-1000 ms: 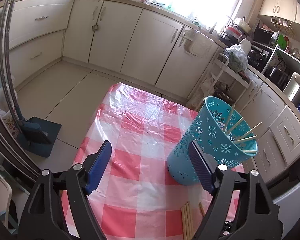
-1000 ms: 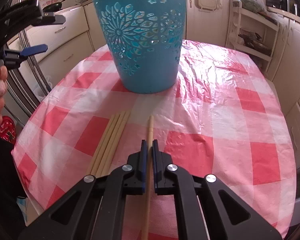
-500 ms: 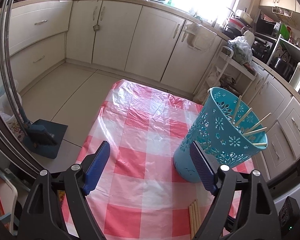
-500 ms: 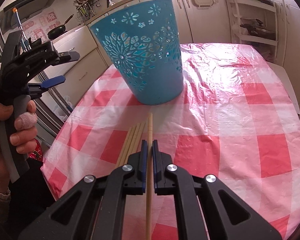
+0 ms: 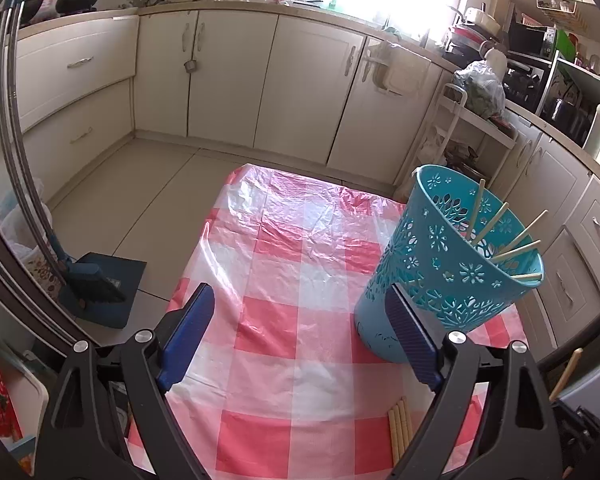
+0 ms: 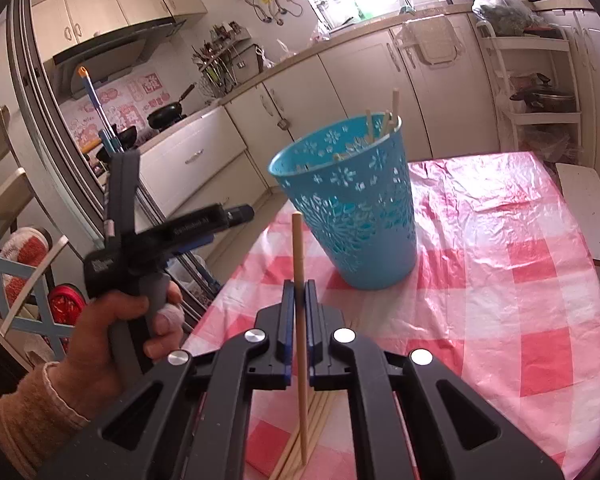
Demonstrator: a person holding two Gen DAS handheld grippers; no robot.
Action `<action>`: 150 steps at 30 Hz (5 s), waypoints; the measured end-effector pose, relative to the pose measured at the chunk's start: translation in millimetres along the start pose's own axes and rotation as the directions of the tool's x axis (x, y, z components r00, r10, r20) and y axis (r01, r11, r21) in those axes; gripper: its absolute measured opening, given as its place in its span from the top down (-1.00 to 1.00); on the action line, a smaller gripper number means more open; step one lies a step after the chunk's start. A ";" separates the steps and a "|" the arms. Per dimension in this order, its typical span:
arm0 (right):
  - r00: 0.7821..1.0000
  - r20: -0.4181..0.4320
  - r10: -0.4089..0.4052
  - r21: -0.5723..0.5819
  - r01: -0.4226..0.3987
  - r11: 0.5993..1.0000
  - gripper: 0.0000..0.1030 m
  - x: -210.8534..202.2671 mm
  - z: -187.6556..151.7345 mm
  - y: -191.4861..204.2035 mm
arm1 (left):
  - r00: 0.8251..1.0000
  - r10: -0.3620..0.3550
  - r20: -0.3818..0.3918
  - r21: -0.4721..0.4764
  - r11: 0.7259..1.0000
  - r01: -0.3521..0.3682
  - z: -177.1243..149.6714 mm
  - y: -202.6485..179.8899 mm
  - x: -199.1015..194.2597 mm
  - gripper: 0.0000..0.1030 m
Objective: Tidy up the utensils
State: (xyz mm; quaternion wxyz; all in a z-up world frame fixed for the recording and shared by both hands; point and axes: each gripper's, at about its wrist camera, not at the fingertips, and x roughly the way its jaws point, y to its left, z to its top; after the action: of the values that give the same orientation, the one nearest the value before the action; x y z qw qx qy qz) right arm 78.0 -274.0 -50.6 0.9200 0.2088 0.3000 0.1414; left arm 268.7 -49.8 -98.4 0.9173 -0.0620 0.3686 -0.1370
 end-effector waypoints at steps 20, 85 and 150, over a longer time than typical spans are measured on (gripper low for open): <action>0.952 0.296 0.075 -0.112 -0.043 0.993 0.89 -71.7 141.6 46.0 | 1.000 -0.004 -0.020 -0.025 1.000 0.004 0.2 3.4 4.0 -0.63; 0.914 -0.278 -0.296 -0.166 0.257 0.952 0.75 95.4 -66.2 -7.0 | 0.994 0.039 -0.098 0.030 0.999 -0.036 -11.0 -4.7 20.5 -0.66; 0.915 -0.284 -0.287 -0.024 0.292 0.956 0.88 79.1 -52.7 -54.2 | 0.955 0.008 -0.295 0.391 0.913 0.113 -113.4 -81.1 31.4 0.83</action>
State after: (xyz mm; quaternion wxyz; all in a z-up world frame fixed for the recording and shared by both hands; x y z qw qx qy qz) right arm 114.8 -275.0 -153.7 0.8759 0.1483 0.4581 0.0295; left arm 195.1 -138.0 -183.4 0.8420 0.1395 0.4611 -0.2427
